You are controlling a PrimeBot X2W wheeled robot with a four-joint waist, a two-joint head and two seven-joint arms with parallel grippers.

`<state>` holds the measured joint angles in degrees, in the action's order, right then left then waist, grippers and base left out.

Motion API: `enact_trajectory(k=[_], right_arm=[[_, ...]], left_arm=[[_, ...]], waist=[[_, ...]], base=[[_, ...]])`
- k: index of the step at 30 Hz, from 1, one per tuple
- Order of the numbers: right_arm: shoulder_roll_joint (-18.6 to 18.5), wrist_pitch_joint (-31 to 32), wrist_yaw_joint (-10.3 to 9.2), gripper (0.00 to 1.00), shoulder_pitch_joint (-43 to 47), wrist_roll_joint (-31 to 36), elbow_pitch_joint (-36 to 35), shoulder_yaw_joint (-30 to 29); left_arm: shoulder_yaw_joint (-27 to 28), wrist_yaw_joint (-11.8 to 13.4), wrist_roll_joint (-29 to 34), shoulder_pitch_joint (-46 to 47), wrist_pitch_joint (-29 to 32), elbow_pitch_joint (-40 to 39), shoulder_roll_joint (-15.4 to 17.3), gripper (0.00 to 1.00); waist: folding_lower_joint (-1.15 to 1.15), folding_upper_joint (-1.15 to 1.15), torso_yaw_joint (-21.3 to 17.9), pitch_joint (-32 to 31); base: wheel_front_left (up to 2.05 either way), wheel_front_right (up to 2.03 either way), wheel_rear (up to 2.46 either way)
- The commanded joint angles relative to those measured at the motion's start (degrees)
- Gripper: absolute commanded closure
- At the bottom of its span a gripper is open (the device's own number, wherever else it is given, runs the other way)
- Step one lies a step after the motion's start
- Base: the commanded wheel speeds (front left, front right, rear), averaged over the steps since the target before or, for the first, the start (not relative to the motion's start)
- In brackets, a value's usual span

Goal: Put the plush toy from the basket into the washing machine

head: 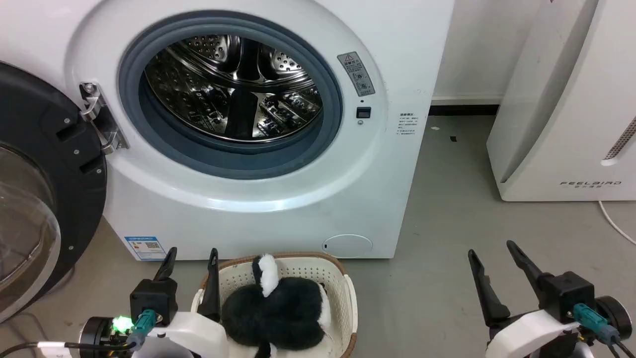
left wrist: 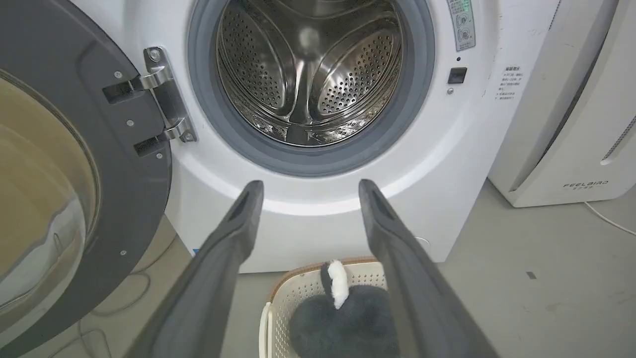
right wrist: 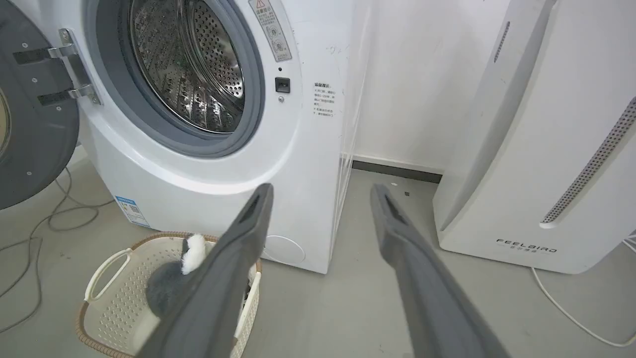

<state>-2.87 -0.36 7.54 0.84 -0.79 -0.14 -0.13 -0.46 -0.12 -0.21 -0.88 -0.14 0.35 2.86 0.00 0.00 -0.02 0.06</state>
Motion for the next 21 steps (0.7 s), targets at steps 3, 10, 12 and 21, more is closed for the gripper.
enact_trajectory(k=[3, 10, 12, 21], right_arm=[[0.0, -0.8, 0.00, 0.00, 0.1, -0.5, 0.1, -0.5], [0.0, -1.6, -0.01, 0.00, 0.0, -0.7, 0.0, -1.4], [0.0, -1.9, -0.01, 0.00, 0.0, -0.8, -0.1, -1.4], [0.0, -2.9, -0.01, 0.00, -0.1, -1.8, -0.6, -1.1]], left_arm=[[-0.3, 0.1, -0.8, 0.1, -1.0, 0.3, 0.0, 0.00], [-0.8, 0.2, -1.7, 0.3, -1.8, 0.7, 0.0, 0.00], [-0.9, 0.2, -1.9, 0.4, -2.0, 0.9, 0.0, 0.00], [-1.8, 0.2, -3.0, 1.0, -3.1, 2.2, 0.0, 0.00]], waist=[[0.00, 0.00, 0.0, 0.1], [0.00, 0.00, -0.1, 0.5], [0.00, 0.00, -0.2, 0.6], [0.00, 0.00, -0.4, 1.7]], base=[[0.00, 0.00, 0.00], [0.00, 0.00, 0.00], [0.00, 0.00, 0.00], [0.00, 0.00, 0.00]])
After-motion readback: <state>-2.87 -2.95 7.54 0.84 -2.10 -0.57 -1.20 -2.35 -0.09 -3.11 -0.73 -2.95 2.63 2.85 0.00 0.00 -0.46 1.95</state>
